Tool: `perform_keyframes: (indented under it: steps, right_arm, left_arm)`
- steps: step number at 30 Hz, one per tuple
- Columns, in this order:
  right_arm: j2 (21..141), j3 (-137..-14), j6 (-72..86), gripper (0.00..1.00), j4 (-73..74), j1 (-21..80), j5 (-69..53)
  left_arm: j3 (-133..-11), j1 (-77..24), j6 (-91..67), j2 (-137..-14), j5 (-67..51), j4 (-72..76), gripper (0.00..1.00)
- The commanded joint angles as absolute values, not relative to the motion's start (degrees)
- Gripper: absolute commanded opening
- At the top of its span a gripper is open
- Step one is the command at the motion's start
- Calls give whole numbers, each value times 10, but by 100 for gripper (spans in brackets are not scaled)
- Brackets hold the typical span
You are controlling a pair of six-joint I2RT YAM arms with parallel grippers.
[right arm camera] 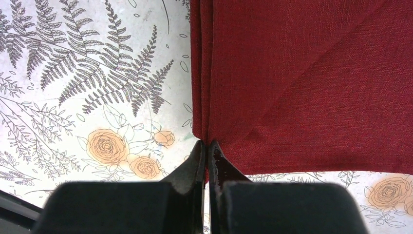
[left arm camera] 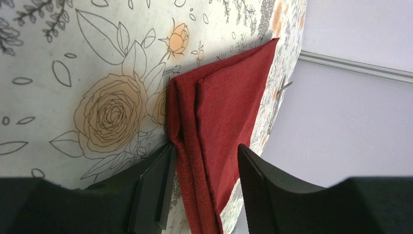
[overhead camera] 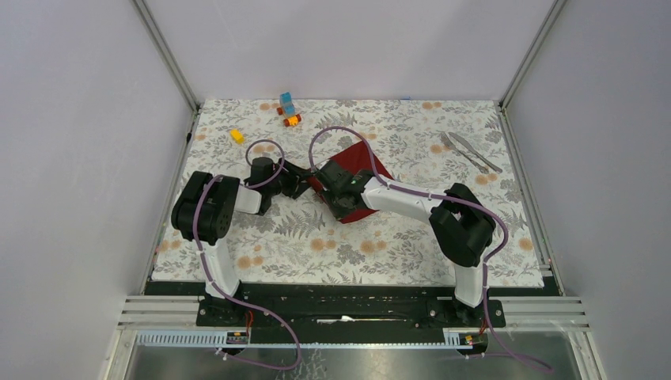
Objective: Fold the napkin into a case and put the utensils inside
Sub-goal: Pick up the upper triangle-folded napkin from the center of the board, then turn over the upper triangle folded napkin at the center of the board.
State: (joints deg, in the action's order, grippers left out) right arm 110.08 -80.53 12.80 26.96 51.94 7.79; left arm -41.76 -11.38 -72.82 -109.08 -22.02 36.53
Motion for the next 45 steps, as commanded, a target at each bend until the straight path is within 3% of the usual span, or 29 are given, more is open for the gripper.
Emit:
perform_keyframes:
  steps: [1,7,13,16,20,28,31,32,39,45]
  right_arm:
    - [1068,-803,121,0,258,515,69]
    - [1067,-798,120,0,258,514,67]
    - [1067,-794,116,0,258,514,67]
    - [1066,-793,115,0,257,514,68]
    - [1065,-790,114,0,254,514,68]
    - [1061,-781,115,0,246,514,68]
    - [1055,-774,115,0,242,514,59]
    - [1051,-769,116,0,238,515,50]
    - [1025,-759,170,0,202,566,3]
    - [1025,-798,301,0,57,631,-183]
  left_arm:
    - [-431,-114,-700,-1121,-178,306,54]
    - [-451,-114,-682,-1128,-182,305,39]
    - [-468,-114,-667,-1131,-183,295,33]
    - [-486,-114,-660,-1137,-188,278,34]
    - [-494,-115,-662,-1146,-189,263,45]
    - [-509,-117,-634,-1133,-173,232,18]
    - [-535,-117,-597,-1096,-153,169,1]
    - [-538,-116,-591,-1079,-153,150,0]
    - [-534,-86,-573,-916,-166,-18,0]
    - [-600,26,-491,-708,-82,-297,0]
